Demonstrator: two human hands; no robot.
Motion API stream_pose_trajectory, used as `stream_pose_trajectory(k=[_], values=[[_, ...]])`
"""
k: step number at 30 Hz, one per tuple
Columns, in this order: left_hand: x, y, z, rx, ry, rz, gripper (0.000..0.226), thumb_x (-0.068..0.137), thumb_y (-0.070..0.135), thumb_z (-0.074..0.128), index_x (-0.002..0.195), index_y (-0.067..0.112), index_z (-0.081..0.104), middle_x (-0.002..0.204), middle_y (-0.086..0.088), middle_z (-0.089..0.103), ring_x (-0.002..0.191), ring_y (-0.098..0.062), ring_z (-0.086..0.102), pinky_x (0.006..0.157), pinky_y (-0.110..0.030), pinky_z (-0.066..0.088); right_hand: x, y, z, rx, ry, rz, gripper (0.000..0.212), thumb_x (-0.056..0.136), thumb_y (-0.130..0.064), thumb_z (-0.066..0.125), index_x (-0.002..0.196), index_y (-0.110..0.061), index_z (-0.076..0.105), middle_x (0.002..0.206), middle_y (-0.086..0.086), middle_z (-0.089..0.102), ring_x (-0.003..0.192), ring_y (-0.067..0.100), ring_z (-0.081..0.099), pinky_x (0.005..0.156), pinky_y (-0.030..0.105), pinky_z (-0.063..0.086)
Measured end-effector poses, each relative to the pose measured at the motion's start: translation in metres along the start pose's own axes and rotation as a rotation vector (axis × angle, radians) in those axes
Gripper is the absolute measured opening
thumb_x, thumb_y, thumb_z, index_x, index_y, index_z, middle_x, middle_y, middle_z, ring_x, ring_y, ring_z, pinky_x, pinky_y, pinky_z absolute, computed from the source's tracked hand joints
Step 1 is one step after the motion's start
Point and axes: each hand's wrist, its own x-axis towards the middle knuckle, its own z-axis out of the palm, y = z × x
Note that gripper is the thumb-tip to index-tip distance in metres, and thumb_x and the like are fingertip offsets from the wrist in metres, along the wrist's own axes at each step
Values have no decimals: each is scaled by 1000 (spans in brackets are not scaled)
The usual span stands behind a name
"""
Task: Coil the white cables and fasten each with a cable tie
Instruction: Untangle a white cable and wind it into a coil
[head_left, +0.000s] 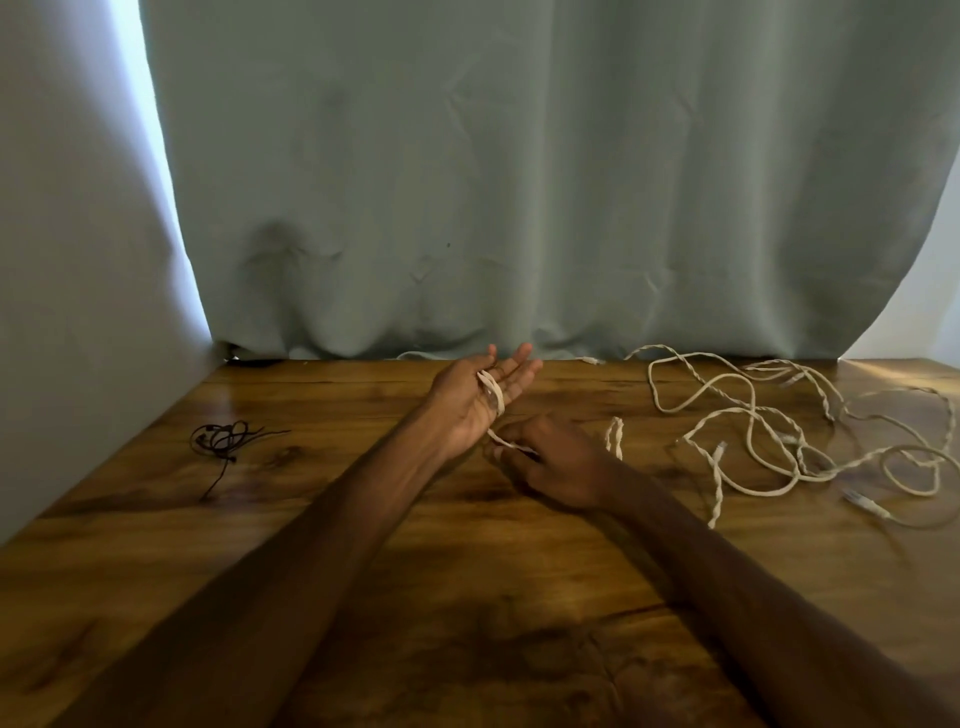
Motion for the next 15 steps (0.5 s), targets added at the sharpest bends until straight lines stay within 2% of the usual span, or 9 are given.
stream_pose_trajectory(k=[2,4,6,8,10,12,13,15], values=[[5,4,-8,60,55,48,21,109,5,35,97,11,52,133,-27,63,119,-40,63,97,-44,56,0,0,-2,38,-14,32,30,101,-41,49,97,-22,73,78,-7,72,69,6,65,66,32,52],[10,7,-15,165,107,112,21,110,8,34,110,11,54,142,-25,58,131,-39,57,103,-42,49,0,4,-6,62,-9,69,35,96,-49,47,100,-28,75,81,-9,75,70,5,68,67,34,55],[14,7,-20,296,150,171,30,111,10,32,135,8,49,145,-22,57,138,-36,52,112,-41,42,1,6,-10,46,1,64,30,95,-45,52,98,-30,77,80,-11,75,70,4,67,66,31,53],[18,8,-22,435,190,220,40,111,11,30,149,5,40,146,-19,57,139,-32,51,114,-38,39,0,7,-15,6,22,32,21,94,-36,59,93,-29,79,74,-10,73,65,5,64,57,20,44],[21,9,-26,547,224,265,42,109,9,30,149,4,41,144,-16,59,137,-29,53,104,-32,44,-1,4,-20,-18,37,12,15,94,-28,64,90,-28,78,68,-10,70,61,8,62,53,16,37],[22,9,-28,628,248,286,43,108,7,29,148,5,43,143,-15,60,134,-27,57,88,-25,48,-1,3,-23,-21,64,3,14,95,-26,65,89,-23,77,68,-8,70,62,10,61,55,24,42],[21,9,-28,657,251,288,43,107,7,28,148,5,42,143,-14,60,133,-26,57,85,-25,48,-2,2,-24,-32,82,1,15,95,-28,65,87,-20,76,70,-6,70,63,11,61,58,29,44],[19,6,-27,717,244,283,44,107,8,27,149,5,41,143,-13,60,132,-25,57,98,-31,47,-3,0,-26,-82,119,3,20,97,-32,63,85,-19,73,70,-4,68,65,13,60,60,33,45]])
